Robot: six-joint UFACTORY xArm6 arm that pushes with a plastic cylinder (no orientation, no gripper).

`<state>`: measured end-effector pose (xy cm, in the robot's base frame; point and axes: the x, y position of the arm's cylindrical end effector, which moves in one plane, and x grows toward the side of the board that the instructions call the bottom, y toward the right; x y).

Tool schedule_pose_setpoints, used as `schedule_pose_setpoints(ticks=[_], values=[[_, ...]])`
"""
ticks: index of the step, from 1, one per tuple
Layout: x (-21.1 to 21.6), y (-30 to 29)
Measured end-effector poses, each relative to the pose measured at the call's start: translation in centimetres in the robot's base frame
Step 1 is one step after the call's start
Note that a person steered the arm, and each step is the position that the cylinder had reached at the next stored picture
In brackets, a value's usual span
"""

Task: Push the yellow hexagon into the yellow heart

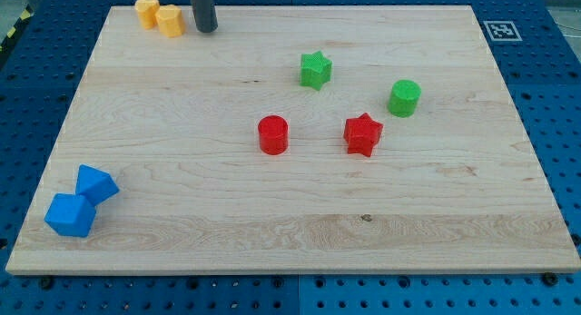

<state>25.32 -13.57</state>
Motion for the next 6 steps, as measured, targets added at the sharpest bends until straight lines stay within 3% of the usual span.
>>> schedule_pose_setpoints(ticks=[3,6], values=[[-0.2,-3.6],[0.3,0.3]])
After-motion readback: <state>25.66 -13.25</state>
